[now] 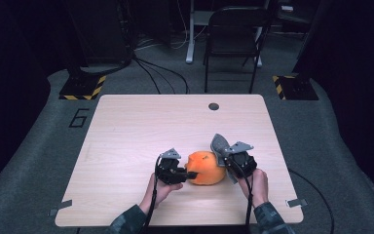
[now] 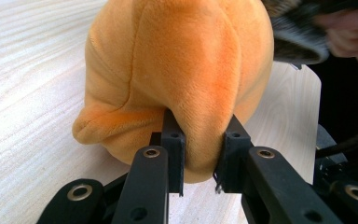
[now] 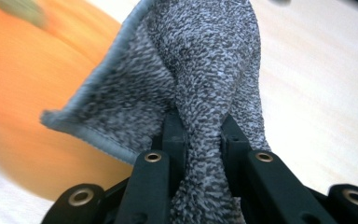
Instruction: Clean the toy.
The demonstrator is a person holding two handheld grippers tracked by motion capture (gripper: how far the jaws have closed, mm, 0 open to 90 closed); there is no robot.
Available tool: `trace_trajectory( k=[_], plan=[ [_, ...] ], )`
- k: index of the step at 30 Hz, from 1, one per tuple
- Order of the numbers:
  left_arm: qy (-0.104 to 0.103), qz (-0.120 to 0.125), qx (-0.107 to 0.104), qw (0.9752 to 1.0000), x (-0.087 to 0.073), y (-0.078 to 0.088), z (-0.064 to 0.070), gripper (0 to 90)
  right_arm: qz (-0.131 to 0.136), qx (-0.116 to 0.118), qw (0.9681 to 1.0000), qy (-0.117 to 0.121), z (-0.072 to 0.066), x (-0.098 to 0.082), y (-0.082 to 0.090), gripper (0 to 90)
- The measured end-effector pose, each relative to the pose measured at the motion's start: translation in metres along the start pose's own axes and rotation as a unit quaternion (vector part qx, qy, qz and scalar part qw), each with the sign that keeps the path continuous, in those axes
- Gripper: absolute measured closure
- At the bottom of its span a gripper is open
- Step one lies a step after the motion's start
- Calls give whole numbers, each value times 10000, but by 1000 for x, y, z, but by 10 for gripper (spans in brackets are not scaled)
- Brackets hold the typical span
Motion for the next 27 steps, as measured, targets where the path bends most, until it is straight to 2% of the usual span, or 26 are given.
trace_trajectory(
  k=[2, 8, 11, 14, 16, 17, 18, 21, 22, 24, 27],
  plan=[
    [6, -12, -23, 10000, 0, 0, 0, 761, -203, 60, 9997, -156, 5, -10, -10, 771],
    [-8, 8, -10, 10000, 0, 0, 0, 758, -600, 225, 9976, -276, 13, -28, -31, 770],
    [-15, 5, 0, 10000, 0, 1, 0, 757, -440, 178, 9983, -329, 17, -21, -22, 770],
    [-33, 1, 3, 10000, 0, 0, 0, 757, 53, 192, 9991, -364, 17, 0, 5, 770],
    [-69, 23, 21, 10000, 1, 0, 1, 757, 415, 293, 9982, -312, 10, 16, 26, 770],
    [-71, 27, 28, 10000, 1, 0, 1, 756, 641, 389, 9970, -201, 2, 26, 38, 770],
    [-89, 23, 30, 10000, 1, 0, 1, 756, 761, 475, 9959, -130, -3, 32, 44, 769],
    [-83, 30, 36, 10000, 1, 0, 1, 756, 1105, 739, 9911, 107, -32, 49, 59, 770],
    [-112, 0, 30, 9999, 0, 0, 1, 756, 1112, 761, 9906, 227, -37, 51, 59, 770],
    [-110, -7, 39, 9999, 0, 0, 1, 756, 955, 821, 9913, 392, -50, 49, 52, 770],
    [-92, 11, 44, 9999, 0, -1, 0, 755, 741, 721, 9932, 540, -55, 41, 35, 770]
  ],
)
Point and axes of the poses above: each handheld gripper's, and its own axes: y roughly backward along the jaws, x roughly out of its top, z roughly to its right, the point moved 8 cm from there along -y, roughly forward along the jaws, and after that the axes turned 4 degrees about y, right-handed, at the moved point
